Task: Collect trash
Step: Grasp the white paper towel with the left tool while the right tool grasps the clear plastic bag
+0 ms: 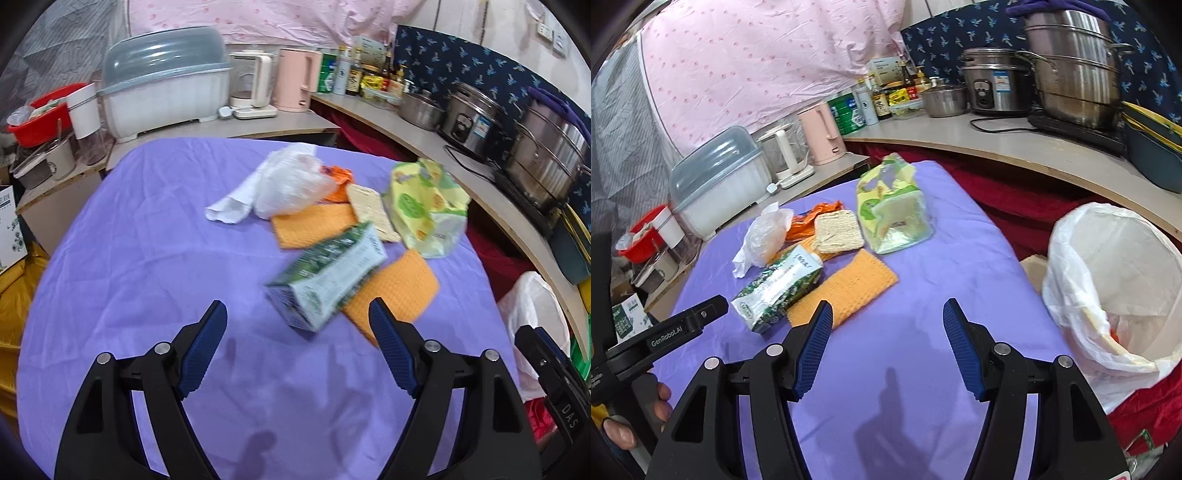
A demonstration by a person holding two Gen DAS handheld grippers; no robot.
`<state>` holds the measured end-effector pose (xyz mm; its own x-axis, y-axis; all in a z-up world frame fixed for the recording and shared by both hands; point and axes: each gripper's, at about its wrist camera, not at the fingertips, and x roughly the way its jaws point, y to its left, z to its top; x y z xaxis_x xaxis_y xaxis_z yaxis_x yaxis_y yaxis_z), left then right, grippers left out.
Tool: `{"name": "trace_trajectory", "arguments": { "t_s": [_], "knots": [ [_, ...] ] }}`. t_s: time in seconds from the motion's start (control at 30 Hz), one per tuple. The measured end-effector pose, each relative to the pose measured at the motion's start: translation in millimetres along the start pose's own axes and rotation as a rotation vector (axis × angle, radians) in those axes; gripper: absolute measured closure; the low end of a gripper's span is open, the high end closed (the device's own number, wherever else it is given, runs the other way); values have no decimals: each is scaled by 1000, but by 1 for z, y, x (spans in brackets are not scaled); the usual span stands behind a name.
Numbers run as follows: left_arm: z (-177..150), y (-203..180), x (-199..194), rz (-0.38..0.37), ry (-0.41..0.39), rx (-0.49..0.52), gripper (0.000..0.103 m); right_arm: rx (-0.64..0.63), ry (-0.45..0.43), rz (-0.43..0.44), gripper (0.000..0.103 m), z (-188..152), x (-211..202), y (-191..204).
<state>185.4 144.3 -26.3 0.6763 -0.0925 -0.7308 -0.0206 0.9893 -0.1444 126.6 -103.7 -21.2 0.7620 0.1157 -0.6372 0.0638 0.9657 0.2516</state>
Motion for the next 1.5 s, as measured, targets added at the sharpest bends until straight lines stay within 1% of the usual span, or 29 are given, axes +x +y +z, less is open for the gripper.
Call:
{"name": "trace_trajectory", "arguments": {
  "t_s": [0.2, 0.37, 0.6, 0.7, 0.77, 0.83, 0.87, 0.93, 0.97, 1.03, 1.07, 1.1, 1.13, 1.17, 1.23, 1.3, 1.37, 1.5],
  "knots": [
    [25, 34, 17, 36, -2, -25, 28, -26, 16, 62, 43, 18, 27, 39],
    [47, 49, 40, 26, 13, -22, 28, -40, 33, 119, 43, 36, 57, 72],
    [75, 64, 92, 3, 46, 0, 29, -42, 70, 184, 43, 61, 106, 110],
    [81, 65, 109, -34, 62, 25, 32, -40, 96, 204, 43, 69, 129, 122],
    [84, 65, 118, -53, 71, 37, 38, -31, 116, 215, 43, 74, 144, 127],
    [86, 65, 127, -66, 86, 50, 50, -20, 139, 223, 43, 77, 161, 129],
    [86, 66, 132, -76, 96, 51, 54, -16, 149, 228, 44, 77, 167, 130],
    [87, 69, 136, -100, 110, 41, 68, -11, 171, 239, 49, 77, 180, 132],
    [87, 72, 138, -119, 117, 26, 71, -13, 183, 242, 50, 77, 187, 134],
    [88, 73, 139, -145, 123, 11, 83, -20, 198, 246, 60, 75, 195, 137],
    [87, 73, 139, -155, 123, 9, 86, -24, 202, 250, 63, 73, 199, 139],
    [87, 72, 139, -158, 121, 9, 92, -27, 203, 255, 68, 73, 201, 140],
    [87, 71, 139, -163, 122, 12, 95, -28, 211, 268, 76, 72, 202, 142],
    [87, 69, 138, -170, 127, 17, 96, -25, 221, 291, 81, 70, 203, 144],
    [85, 66, 134, -179, 125, 19, 97, -28, 235, 313, 94, 68, 204, 146],
    [85, 64, 130, -179, 122, 20, 99, -47, 232, 322, 98, 66, 200, 150],
    [85, 63, 122, -182, 114, 20, 99, -52, 210, 325, 100, 67, 189, 150],
    [86, 59, 94, -188, 73, 17, 100, -27, 148, 339, 100, 78, 156, 138]
  ]
}}
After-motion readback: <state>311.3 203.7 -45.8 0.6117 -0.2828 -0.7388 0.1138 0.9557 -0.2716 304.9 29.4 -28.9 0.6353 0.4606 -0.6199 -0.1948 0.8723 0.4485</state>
